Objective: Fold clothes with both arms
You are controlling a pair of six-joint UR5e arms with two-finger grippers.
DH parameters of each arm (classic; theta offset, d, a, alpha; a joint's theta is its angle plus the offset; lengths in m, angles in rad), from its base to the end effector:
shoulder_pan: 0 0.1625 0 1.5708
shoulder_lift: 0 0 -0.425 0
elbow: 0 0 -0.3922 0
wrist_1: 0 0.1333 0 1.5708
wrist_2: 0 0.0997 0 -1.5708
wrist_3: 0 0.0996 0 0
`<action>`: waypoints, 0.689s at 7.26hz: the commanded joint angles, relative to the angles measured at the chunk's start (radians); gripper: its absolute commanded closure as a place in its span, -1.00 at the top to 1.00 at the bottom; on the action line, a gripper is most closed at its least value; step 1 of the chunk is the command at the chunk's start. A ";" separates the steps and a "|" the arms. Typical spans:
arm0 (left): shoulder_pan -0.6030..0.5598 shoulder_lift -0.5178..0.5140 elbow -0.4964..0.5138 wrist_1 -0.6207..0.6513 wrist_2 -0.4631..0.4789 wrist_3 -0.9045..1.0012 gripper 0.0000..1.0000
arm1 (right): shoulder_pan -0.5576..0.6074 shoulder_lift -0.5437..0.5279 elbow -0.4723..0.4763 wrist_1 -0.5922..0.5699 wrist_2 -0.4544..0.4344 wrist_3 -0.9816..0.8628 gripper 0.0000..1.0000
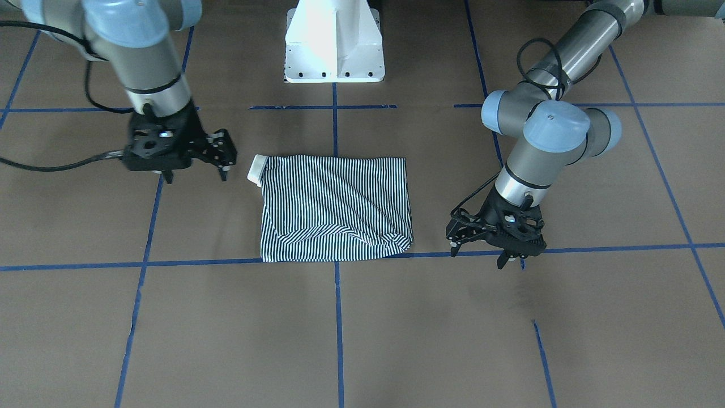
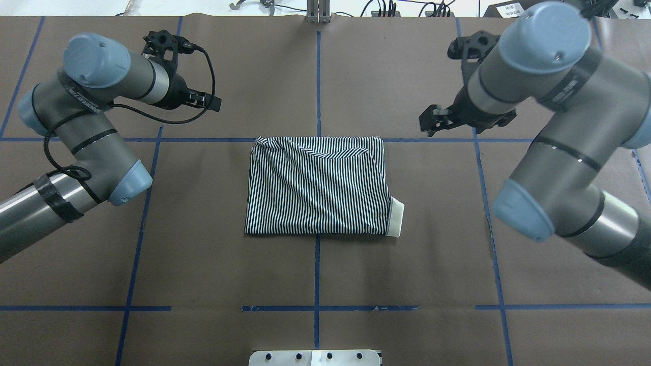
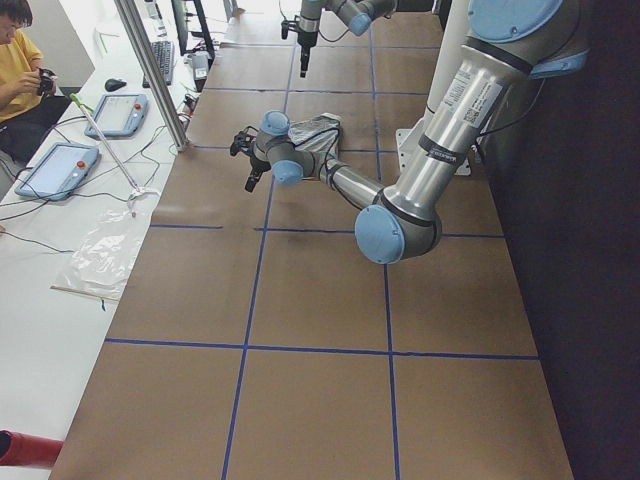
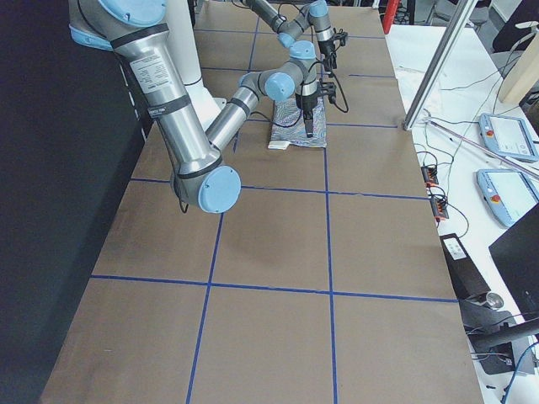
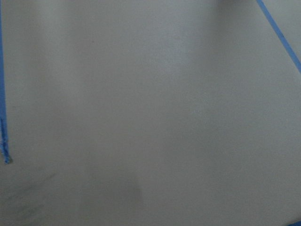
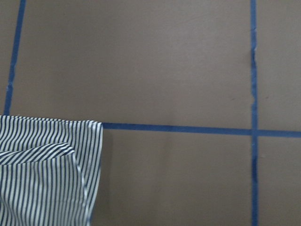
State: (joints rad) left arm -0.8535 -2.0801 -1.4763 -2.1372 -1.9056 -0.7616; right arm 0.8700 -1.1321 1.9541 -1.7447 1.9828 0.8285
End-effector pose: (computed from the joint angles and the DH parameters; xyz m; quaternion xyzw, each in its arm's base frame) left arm 0.3842 -0.5935 0.3449 0.2442 0.4216 0.0592 0.8712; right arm -0.3039 -0.5051 0.2725 0.0907 -0.3557 -0.0058 0.9302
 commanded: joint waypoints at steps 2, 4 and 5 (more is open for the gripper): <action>-0.186 0.202 -0.384 0.376 -0.075 0.446 1.00 | 0.365 -0.245 0.006 -0.024 0.230 -0.566 1.00; -0.390 0.323 -0.476 0.522 -0.177 0.699 1.00 | 0.498 -0.465 0.005 -0.015 0.243 -0.794 1.00; -0.448 0.439 -0.464 0.519 -0.372 0.693 1.00 | 0.530 -0.553 0.008 -0.004 0.248 -0.798 1.00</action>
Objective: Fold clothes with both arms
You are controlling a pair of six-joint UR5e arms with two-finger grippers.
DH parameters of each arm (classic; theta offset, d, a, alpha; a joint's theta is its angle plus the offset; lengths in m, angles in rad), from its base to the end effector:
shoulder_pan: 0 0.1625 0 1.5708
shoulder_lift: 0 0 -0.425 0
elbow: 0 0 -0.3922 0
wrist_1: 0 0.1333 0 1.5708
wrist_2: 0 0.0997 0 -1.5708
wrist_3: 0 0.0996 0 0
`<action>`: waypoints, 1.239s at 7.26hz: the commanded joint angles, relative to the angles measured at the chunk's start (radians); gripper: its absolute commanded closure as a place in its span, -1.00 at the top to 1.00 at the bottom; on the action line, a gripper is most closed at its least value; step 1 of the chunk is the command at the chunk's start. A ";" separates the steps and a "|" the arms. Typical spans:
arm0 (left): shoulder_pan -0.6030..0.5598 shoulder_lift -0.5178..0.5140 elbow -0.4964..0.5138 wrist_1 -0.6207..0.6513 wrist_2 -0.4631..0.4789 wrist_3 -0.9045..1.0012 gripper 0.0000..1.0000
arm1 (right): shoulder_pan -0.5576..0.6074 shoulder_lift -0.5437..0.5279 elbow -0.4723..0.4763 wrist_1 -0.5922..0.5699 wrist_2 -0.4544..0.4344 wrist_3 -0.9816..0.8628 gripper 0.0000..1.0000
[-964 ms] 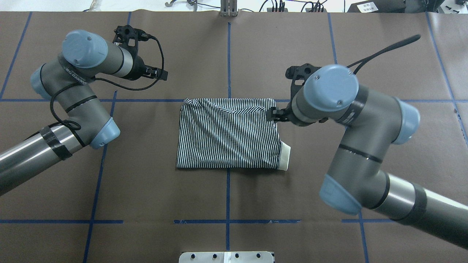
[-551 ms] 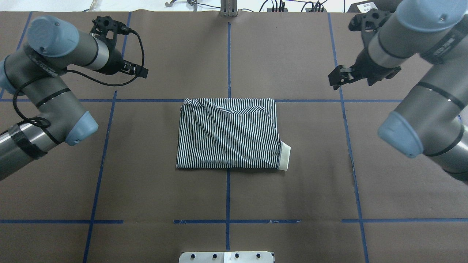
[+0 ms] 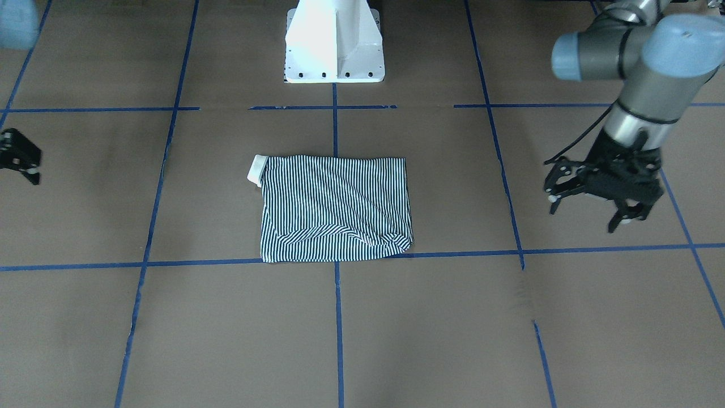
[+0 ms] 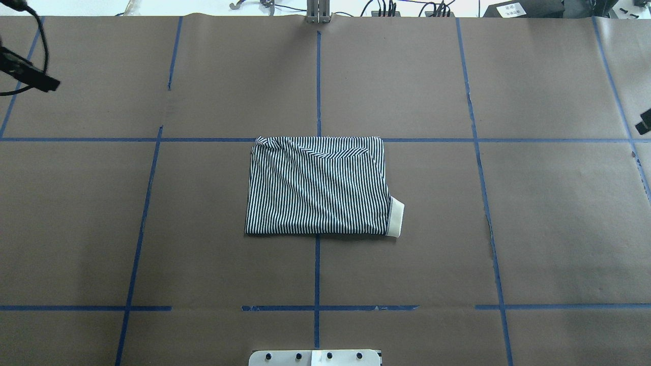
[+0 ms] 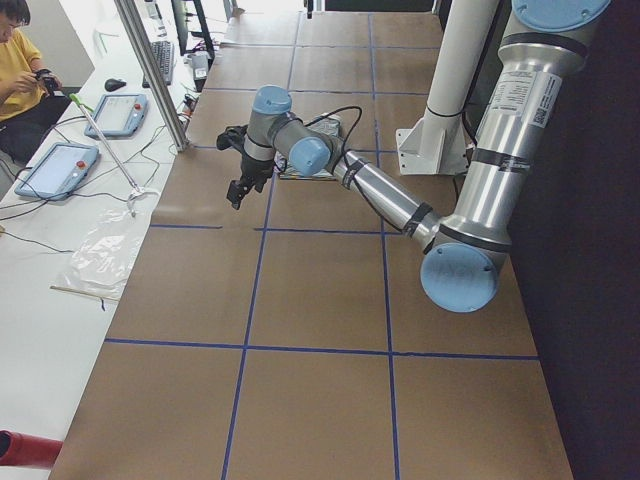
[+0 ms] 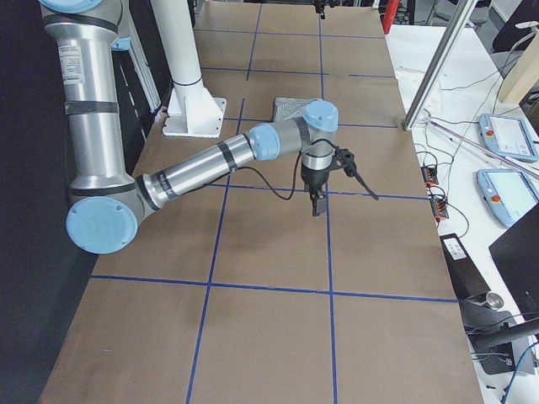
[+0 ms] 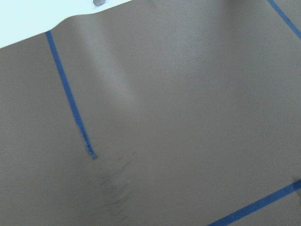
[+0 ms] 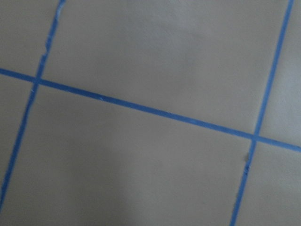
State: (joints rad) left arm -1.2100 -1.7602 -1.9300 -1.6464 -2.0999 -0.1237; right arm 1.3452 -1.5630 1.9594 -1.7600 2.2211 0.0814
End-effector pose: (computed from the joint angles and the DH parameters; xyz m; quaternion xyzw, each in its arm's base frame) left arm 0.1150 -0.5400 0.3869 0.2280 0.3127 0.1884 0.9026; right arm -0.0360 -0.4832 0.4931 0.0483 -0.3290 -0.1008 0.9377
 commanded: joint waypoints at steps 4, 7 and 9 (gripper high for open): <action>-0.304 0.315 0.103 0.025 -0.313 0.295 1.00 | 0.181 -0.276 -0.086 0.022 0.177 -0.046 1.00; -0.327 0.334 0.198 0.017 -0.281 0.336 1.00 | 0.189 -0.276 -0.082 0.025 0.184 -0.051 1.00; -0.336 0.326 0.187 0.017 -0.201 0.335 1.00 | 0.189 -0.269 -0.077 0.025 0.180 -0.052 1.00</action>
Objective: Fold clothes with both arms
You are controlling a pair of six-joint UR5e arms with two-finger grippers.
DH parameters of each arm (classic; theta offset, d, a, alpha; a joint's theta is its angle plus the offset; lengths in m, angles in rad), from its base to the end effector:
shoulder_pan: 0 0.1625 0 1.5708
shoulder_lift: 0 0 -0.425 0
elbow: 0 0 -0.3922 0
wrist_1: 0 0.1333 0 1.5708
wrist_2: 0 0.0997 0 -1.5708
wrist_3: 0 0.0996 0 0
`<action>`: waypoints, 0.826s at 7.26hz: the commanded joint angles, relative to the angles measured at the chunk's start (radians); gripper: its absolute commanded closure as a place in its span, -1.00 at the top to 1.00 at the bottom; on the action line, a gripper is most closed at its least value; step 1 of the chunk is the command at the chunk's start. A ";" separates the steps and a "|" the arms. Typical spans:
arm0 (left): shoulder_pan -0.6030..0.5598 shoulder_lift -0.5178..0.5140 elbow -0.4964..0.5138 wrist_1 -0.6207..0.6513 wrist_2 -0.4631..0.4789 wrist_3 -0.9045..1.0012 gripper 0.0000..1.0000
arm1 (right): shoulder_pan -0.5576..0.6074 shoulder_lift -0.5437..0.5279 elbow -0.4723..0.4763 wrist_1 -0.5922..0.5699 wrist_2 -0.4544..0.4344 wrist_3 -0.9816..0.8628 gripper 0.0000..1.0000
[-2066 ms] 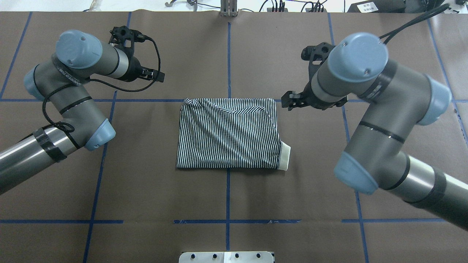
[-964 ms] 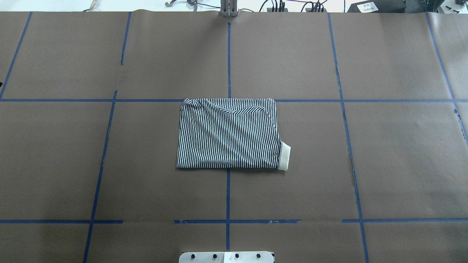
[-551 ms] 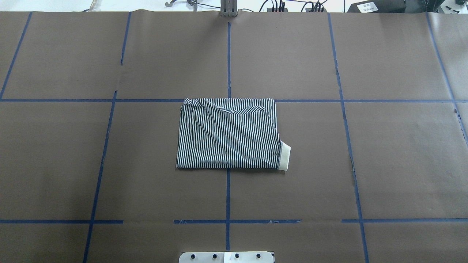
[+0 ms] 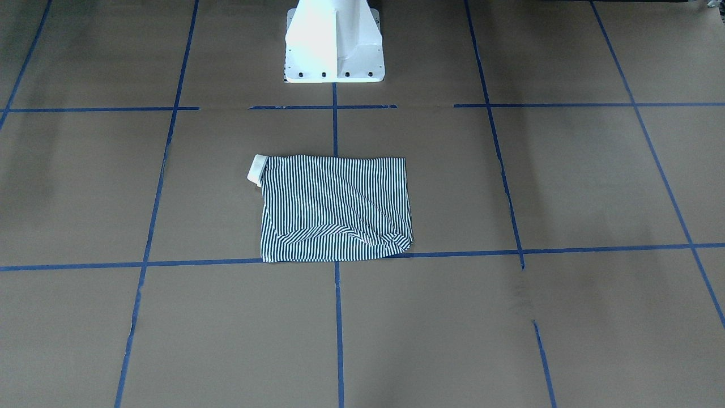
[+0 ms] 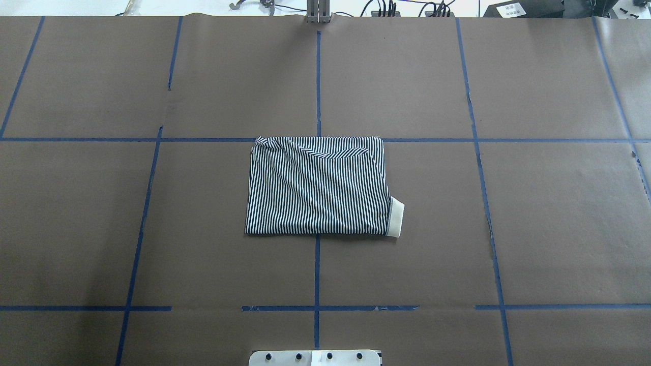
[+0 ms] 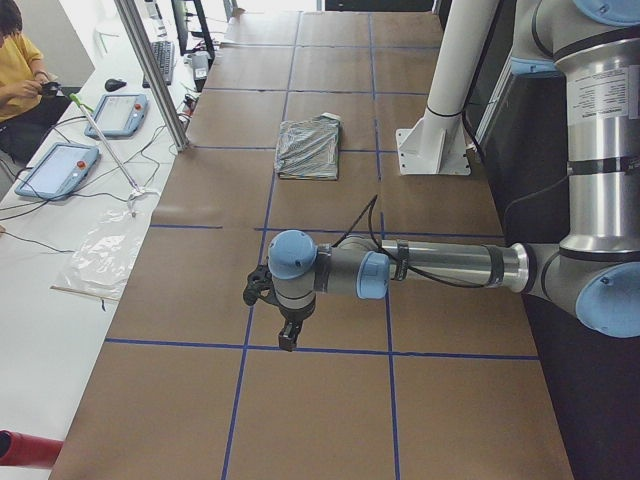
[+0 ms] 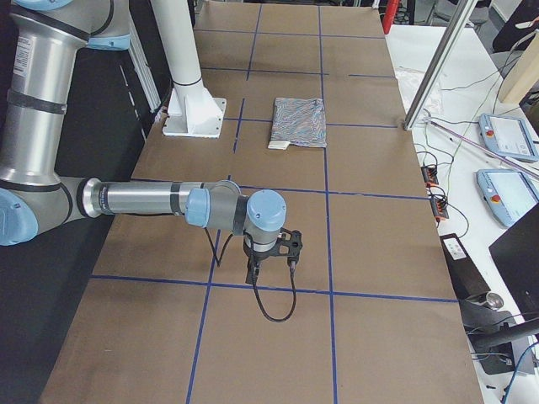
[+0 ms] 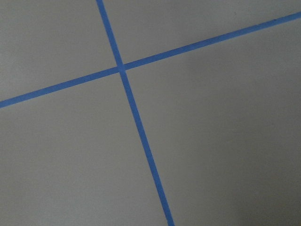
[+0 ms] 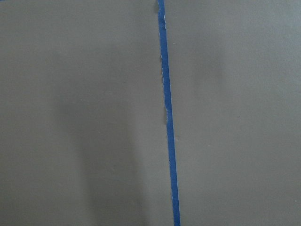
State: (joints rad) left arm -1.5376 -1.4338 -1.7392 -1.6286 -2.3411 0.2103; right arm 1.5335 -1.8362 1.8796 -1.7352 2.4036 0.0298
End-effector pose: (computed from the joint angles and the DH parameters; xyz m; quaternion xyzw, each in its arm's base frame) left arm -0.0493 -0.4415 0.6335 0.0744 0.3702 0.1291 0.9169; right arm 0.0457 -0.3732 0.6342 -0.0688 -0.4016 0.0210 0.9130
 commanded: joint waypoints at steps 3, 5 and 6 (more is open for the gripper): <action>-0.015 -0.004 -0.012 0.001 0.043 -0.063 1.00 | 0.000 0.011 0.004 0.000 -0.096 -0.001 1.00; -0.010 -0.007 0.000 -0.004 0.045 -0.063 1.00 | 0.000 0.018 0.006 0.000 -0.098 0.002 1.00; -0.012 -0.002 -0.013 -0.007 0.045 -0.054 1.00 | 0.000 0.018 0.006 0.000 -0.097 -0.001 1.00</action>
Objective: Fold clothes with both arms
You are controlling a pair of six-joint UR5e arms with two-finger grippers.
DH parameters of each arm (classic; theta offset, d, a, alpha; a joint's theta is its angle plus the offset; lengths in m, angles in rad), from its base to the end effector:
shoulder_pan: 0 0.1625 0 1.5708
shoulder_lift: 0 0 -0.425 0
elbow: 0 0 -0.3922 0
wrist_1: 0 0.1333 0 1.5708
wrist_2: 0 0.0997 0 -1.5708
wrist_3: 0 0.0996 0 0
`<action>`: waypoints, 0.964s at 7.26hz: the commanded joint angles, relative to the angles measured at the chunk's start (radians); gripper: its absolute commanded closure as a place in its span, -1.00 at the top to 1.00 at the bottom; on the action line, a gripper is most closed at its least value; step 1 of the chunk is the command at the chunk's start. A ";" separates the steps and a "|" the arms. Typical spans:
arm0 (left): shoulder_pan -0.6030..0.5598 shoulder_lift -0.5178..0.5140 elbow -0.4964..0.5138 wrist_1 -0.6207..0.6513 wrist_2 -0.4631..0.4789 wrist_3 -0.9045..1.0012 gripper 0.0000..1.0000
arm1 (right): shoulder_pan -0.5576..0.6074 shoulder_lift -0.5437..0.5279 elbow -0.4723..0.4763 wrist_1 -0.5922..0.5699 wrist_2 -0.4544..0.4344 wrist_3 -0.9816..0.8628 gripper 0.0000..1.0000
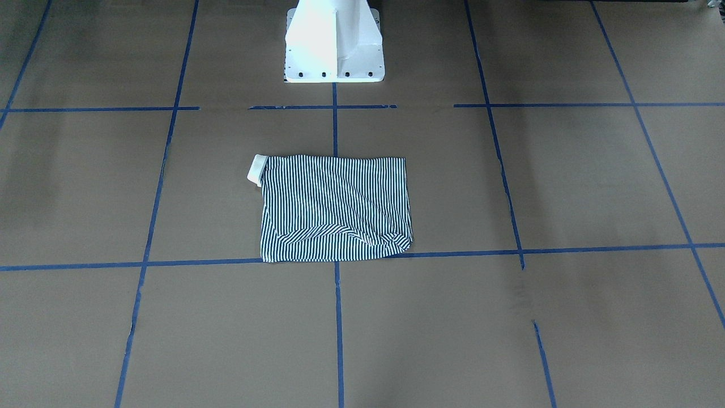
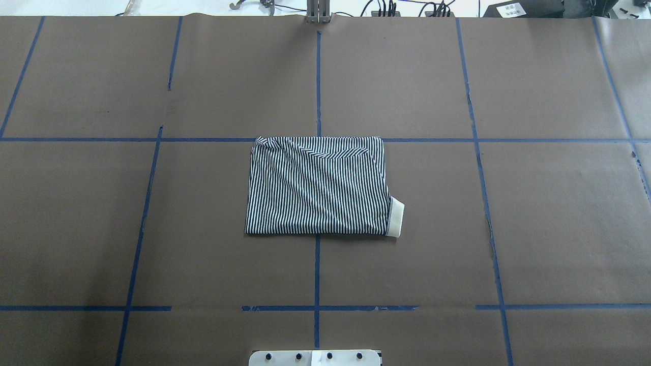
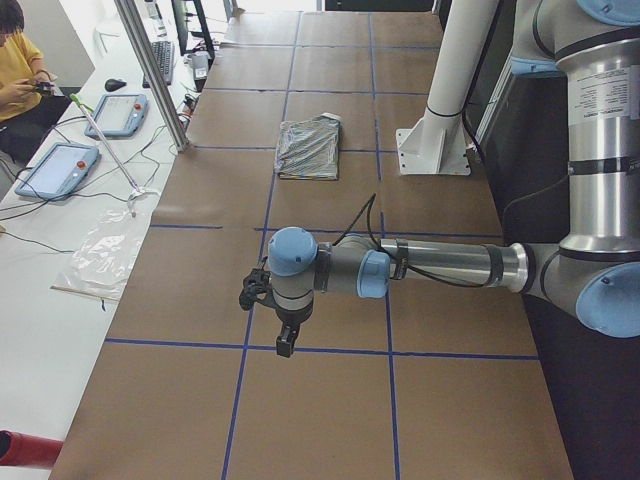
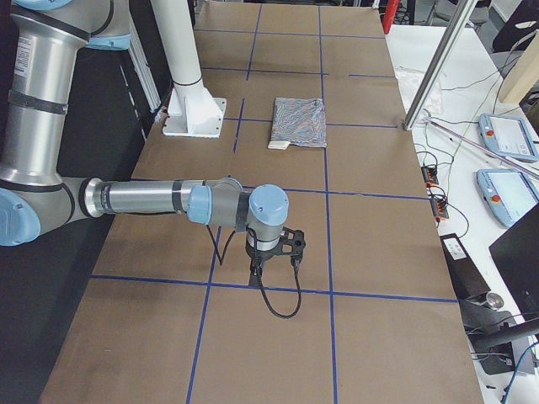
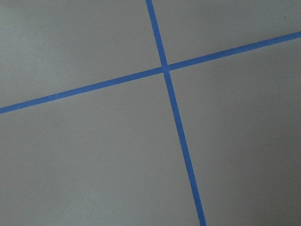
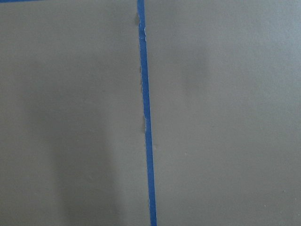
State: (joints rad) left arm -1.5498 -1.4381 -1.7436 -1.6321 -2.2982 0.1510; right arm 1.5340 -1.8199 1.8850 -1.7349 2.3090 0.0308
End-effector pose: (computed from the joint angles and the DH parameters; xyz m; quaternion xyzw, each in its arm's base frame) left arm -0.0578 -0.4437 0.6320 0.0703 0.3515 0.0981 0.9284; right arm 0.0523 -0.3807 0.6320 -0.0583 -0.3586 0.0151 0.9316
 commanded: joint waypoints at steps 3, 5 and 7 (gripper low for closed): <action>0.005 0.005 -0.010 -0.002 0.003 0.001 1.00 | 0.000 0.001 0.000 0.000 -0.003 -0.003 1.00; 0.005 0.008 -0.011 -0.002 0.002 0.004 1.00 | 0.000 0.001 -0.001 0.000 -0.002 -0.005 1.00; 0.005 0.008 -0.011 -0.002 0.000 0.004 1.00 | 0.000 0.001 -0.001 0.000 -0.002 -0.005 1.00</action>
State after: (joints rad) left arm -1.5447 -1.4301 -1.7546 -1.6339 -2.2965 0.1545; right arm 1.5340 -1.8192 1.8839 -1.7349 2.3070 0.0269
